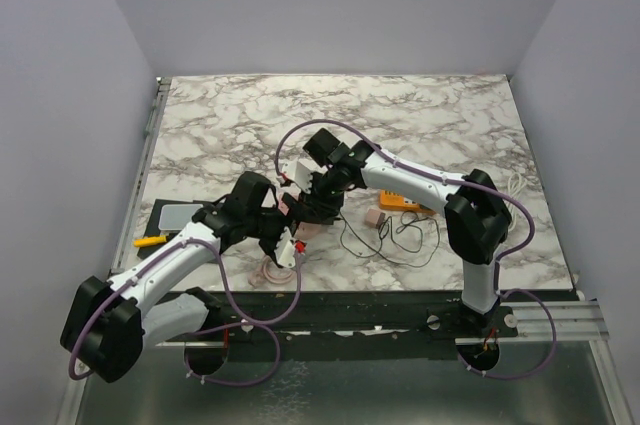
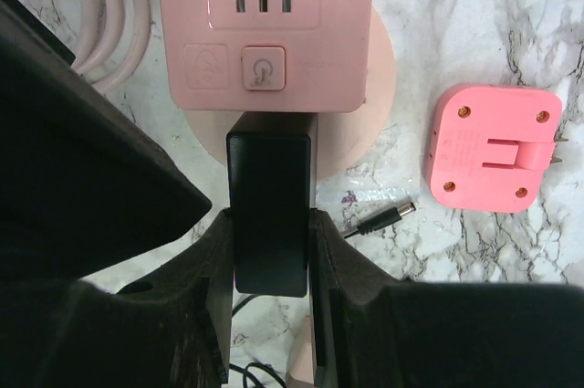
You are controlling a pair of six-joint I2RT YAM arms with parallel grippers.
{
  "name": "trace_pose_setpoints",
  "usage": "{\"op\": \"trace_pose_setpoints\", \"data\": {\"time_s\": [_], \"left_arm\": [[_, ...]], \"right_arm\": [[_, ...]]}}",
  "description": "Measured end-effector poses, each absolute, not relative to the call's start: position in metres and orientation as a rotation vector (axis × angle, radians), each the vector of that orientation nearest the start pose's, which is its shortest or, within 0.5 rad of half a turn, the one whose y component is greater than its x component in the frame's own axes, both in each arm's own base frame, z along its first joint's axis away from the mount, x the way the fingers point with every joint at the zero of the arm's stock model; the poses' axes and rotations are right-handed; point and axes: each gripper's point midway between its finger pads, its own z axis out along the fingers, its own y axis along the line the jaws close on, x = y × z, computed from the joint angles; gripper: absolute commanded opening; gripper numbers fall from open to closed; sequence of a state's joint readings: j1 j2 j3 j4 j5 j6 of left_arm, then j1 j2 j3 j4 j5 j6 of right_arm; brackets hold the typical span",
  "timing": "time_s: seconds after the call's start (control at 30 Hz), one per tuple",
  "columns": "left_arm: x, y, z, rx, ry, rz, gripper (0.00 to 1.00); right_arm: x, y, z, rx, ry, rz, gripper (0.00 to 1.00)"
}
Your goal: Insert the plug
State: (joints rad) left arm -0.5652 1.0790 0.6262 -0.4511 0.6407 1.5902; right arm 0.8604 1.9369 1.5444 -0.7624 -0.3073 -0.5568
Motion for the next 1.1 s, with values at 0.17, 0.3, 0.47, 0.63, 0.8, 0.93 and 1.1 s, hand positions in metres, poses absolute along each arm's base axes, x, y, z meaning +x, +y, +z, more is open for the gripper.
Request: {"op": "trace_pose_setpoints", "data": {"time_s": [0.17, 0.3, 0.47, 0.63, 0.8, 0.93, 1.1], "left_arm": [[0.207, -0.215, 0.111, 2.092, 0.838, -0.254, 0.92], [0.205, -0.212, 0.114, 2.083, 0.855, -0.250, 0.93], [0.200, -0.208, 0.115, 2.082, 0.882, -0.254, 0.93], [0.202, -0.209, 0.118, 2.072, 0.873, -0.240, 0.93], [0.203, -0.209, 0.117, 2.076, 0.867, -0.238, 0.93], [0.205, -0.210, 0.112, 2.099, 0.845, -0.235, 0.93], [0.208, -0.220, 0.097, 2.168, 0.822, -0.275, 0.95]], "right_arm": [[0.257, 0.350, 0.082, -1.801, 2.054, 0.512, 0.55], [0.259, 0.353, 0.087, -1.756, 2.071, 0.512, 0.69], [0.267, 0.356, 0.104, -1.679, 2.054, 0.510, 1.00], [0.267, 0.362, 0.128, -1.628, 2.007, 0.529, 0.96], [0.266, 0.357, 0.146, -1.586, 1.985, 0.533, 0.76], [0.263, 0.343, 0.153, -1.536, 1.998, 0.515, 0.55], [0.269, 0.329, 0.154, -1.454, 2.027, 0.474, 0.53]]}}
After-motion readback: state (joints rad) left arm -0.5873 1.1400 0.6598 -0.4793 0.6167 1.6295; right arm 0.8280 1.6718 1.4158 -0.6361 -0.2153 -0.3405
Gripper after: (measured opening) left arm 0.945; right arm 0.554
